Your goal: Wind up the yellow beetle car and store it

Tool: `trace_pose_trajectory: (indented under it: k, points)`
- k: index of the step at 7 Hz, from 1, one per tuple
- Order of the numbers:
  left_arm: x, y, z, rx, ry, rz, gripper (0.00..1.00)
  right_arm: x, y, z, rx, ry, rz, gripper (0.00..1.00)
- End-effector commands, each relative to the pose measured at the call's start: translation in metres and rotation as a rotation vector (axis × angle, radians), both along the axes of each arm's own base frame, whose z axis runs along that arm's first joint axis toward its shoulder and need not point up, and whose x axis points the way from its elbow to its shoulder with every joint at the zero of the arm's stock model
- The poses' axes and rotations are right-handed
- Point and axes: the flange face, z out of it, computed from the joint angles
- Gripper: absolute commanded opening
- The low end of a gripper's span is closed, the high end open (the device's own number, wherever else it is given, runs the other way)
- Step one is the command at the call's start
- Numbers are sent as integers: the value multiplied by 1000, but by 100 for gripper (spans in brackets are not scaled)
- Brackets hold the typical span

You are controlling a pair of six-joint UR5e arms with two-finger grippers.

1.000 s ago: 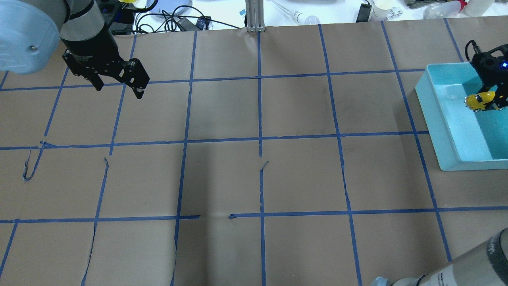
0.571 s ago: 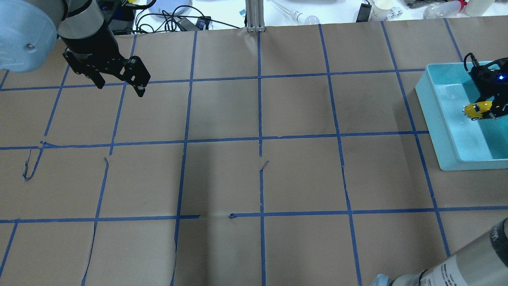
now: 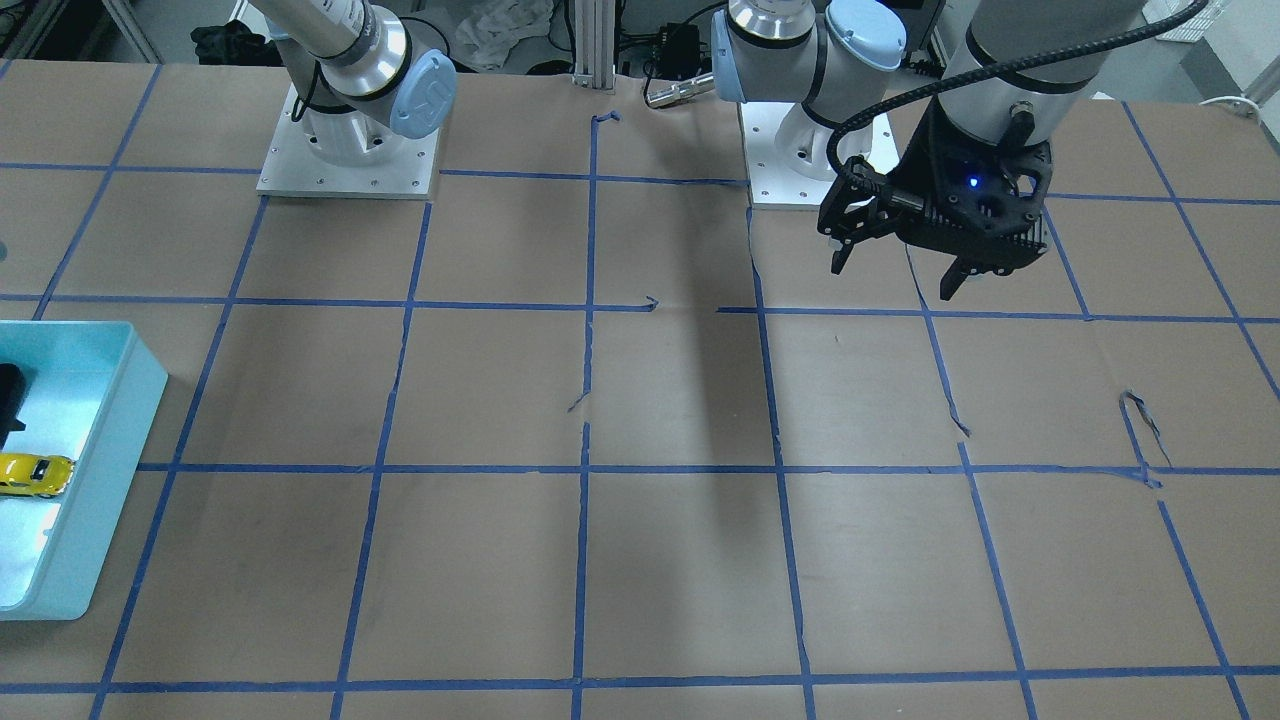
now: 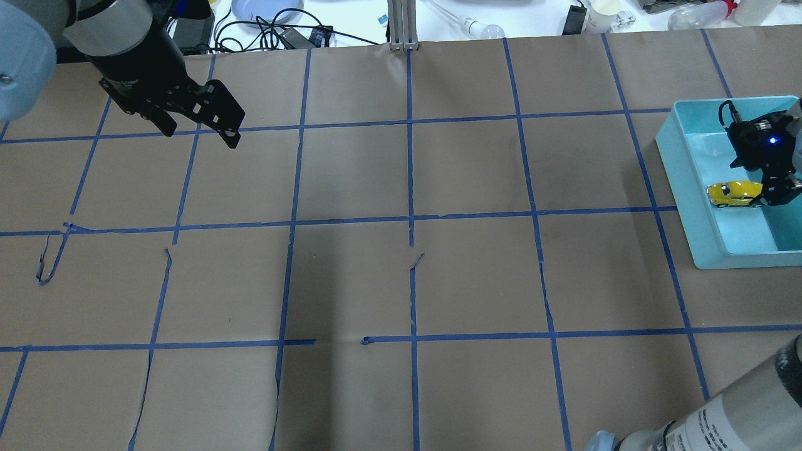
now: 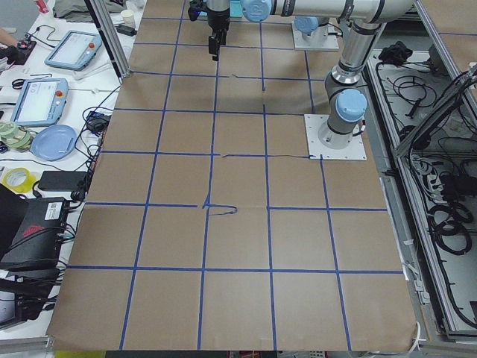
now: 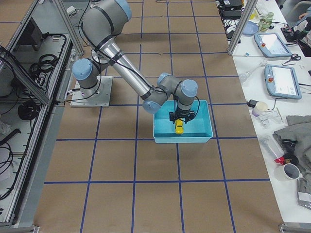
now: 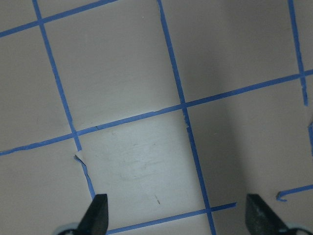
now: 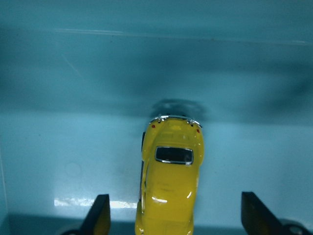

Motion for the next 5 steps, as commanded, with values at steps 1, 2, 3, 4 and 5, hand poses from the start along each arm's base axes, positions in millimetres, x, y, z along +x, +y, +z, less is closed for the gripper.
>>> trace_pose_trajectory:
  k: [1, 2, 3, 4, 5]
  points:
    - [2, 2, 0, 8, -2, 5, 100, 18, 6, 70, -104, 9, 9, 100]
    - [3, -1, -1, -1, 1, 7, 100, 33, 8, 112, -172, 26, -2, 100]
    - [24, -9, -7, 8, -9, 43, 100, 67, 7, 157, -230, 42, -119, 100]
    - [41, -15, -13, 19, -5, 75, 100, 98, 22, 190, -191, -15, -271, 100]
    - [42, -16, -11, 11, -7, 79, 100, 149, 32, 216, -89, -108, -530, 100]
